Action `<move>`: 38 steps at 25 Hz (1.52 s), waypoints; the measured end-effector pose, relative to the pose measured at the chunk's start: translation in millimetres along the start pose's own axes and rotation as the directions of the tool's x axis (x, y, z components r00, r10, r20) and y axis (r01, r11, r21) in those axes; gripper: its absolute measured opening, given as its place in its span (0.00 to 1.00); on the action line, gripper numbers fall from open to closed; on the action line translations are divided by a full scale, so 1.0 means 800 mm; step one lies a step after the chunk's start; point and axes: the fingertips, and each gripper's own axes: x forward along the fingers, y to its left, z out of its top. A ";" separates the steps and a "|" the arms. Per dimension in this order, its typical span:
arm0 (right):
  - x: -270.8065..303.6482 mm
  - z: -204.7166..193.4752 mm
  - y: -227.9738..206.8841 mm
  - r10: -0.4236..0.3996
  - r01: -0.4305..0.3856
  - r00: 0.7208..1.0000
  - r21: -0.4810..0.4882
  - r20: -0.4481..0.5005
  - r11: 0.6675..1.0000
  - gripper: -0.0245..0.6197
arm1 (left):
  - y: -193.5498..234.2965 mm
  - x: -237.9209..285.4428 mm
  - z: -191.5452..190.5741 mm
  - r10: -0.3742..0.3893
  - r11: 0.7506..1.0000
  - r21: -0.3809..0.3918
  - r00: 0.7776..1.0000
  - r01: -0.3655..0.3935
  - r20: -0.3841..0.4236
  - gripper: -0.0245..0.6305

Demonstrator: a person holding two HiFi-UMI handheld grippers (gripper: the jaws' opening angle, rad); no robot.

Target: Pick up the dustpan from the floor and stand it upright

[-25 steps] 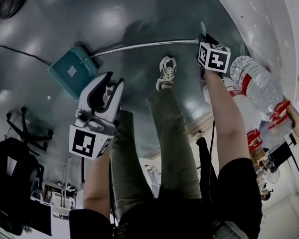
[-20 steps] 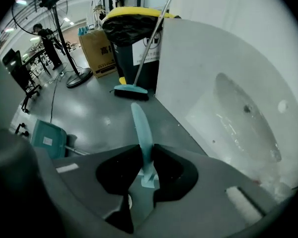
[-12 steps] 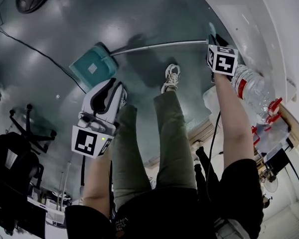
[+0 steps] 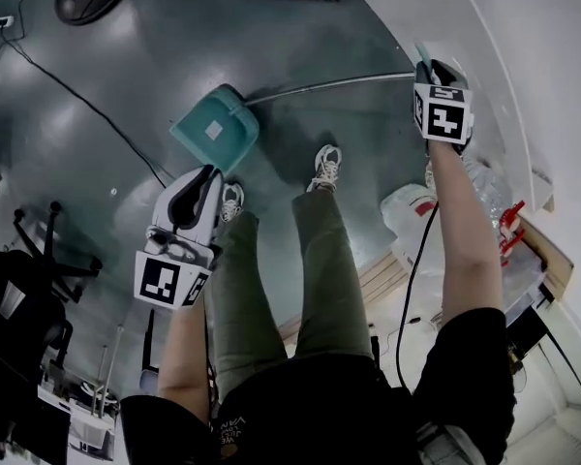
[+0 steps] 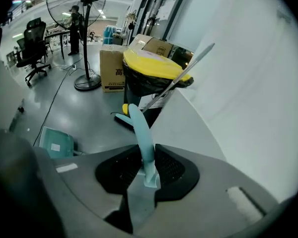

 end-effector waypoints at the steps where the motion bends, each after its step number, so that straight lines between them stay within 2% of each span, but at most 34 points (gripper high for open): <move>1: -0.005 0.010 -0.006 -0.007 0.008 1.000 -0.020 0.008 1.000 0.16 | 0.001 -0.004 0.002 0.009 1.000 -0.003 1.000 -0.009 0.003 0.18; 6: -0.023 0.053 -0.041 -0.047 0.050 0.998 -0.099 0.032 0.994 0.16 | 0.000 -0.013 0.011 0.041 0.999 -0.023 0.999 -0.040 0.020 0.17; 18: -0.032 0.118 -0.123 -0.109 0.117 0.992 -0.175 0.057 0.978 0.17 | -0.027 0.011 0.033 0.069 0.996 -0.059 0.997 -0.066 0.044 0.15; 23: -0.019 0.132 -0.164 -0.124 0.137 0.989 -0.184 0.085 0.973 0.17 | -0.028 0.026 0.042 0.081 0.995 -0.058 0.996 -0.078 0.047 0.15; 31: -0.023 0.156 -0.221 -0.191 0.205 0.978 -0.207 0.085 0.957 0.18 | -0.039 0.048 0.040 0.083 0.994 -0.070 0.995 -0.079 0.048 0.15; 38: -0.029 0.177 -0.241 -0.215 0.236 0.970 -0.207 0.118 0.950 0.19 | -0.044 0.054 0.039 0.070 0.995 -0.070 0.997 -0.067 0.038 0.15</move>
